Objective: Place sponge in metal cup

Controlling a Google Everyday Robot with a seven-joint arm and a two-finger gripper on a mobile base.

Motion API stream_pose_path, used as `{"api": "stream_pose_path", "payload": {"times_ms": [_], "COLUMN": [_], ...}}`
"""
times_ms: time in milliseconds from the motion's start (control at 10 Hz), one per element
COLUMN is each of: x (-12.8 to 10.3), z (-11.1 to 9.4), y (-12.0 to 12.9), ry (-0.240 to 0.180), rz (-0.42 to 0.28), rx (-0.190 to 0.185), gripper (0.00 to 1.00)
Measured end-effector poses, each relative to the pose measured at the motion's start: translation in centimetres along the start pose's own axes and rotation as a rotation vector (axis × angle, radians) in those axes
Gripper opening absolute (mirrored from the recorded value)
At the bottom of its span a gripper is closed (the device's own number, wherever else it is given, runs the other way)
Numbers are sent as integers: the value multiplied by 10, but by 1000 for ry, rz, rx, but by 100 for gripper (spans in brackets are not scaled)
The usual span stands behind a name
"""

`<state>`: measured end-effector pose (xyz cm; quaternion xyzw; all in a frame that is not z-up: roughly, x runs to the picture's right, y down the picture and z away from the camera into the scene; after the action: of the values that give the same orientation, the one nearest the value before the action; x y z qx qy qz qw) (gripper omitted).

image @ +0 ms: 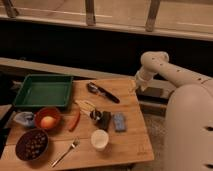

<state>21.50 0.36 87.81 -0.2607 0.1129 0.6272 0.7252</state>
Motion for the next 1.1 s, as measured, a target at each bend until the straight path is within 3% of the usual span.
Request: {"api": "stream_pose_path", "payload": {"times_ms": [500,1100], "x": [7,44], "z": [4,15], "y": [-3,-4], "ry": [23,113], "rz": [7,5], "rx": [0,-18], "gripper": [60,60]}}
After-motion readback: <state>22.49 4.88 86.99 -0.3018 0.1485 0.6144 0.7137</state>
